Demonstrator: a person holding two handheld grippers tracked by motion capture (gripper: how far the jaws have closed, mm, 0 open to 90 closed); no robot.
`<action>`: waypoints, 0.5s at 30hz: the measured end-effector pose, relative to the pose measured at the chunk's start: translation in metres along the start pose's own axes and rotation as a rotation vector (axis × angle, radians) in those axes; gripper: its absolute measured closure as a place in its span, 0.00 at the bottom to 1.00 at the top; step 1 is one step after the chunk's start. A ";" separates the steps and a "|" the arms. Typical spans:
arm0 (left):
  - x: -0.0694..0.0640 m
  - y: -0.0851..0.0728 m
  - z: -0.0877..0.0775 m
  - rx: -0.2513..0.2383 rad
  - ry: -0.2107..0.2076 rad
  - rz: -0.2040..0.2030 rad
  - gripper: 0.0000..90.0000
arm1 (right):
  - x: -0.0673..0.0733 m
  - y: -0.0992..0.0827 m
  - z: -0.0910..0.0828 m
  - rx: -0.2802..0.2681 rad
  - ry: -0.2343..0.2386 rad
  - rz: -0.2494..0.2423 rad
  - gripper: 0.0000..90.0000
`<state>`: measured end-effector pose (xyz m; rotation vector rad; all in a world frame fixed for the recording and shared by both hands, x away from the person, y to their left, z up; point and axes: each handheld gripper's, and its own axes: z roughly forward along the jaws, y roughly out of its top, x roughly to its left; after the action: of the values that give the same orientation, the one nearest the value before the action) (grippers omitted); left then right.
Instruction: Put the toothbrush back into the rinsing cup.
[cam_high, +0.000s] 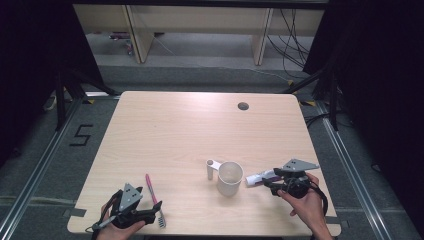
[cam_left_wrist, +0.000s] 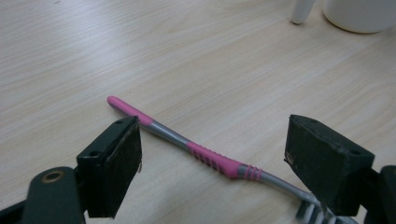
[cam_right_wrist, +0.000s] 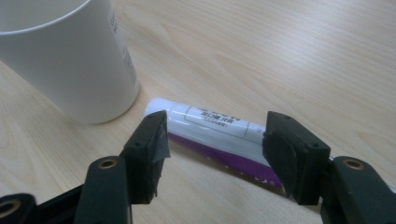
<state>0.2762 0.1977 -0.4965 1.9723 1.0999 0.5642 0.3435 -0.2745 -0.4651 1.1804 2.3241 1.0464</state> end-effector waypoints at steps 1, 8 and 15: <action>0.002 0.001 0.001 0.000 -0.004 0.008 0.21 | 0.000 0.000 0.000 -0.002 0.004 0.002 0.43; 0.015 0.008 0.005 -0.008 -0.037 0.036 0.32 | 0.000 0.000 0.000 -0.002 -0.001 0.009 0.38; 0.023 0.015 0.016 0.053 -0.068 0.138 0.51 | -0.001 0.000 -0.001 -0.003 0.008 -0.006 0.37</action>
<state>0.3071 0.2061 -0.4937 2.1091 0.9511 0.5412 0.3436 -0.2756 -0.4646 1.1697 2.3296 1.0541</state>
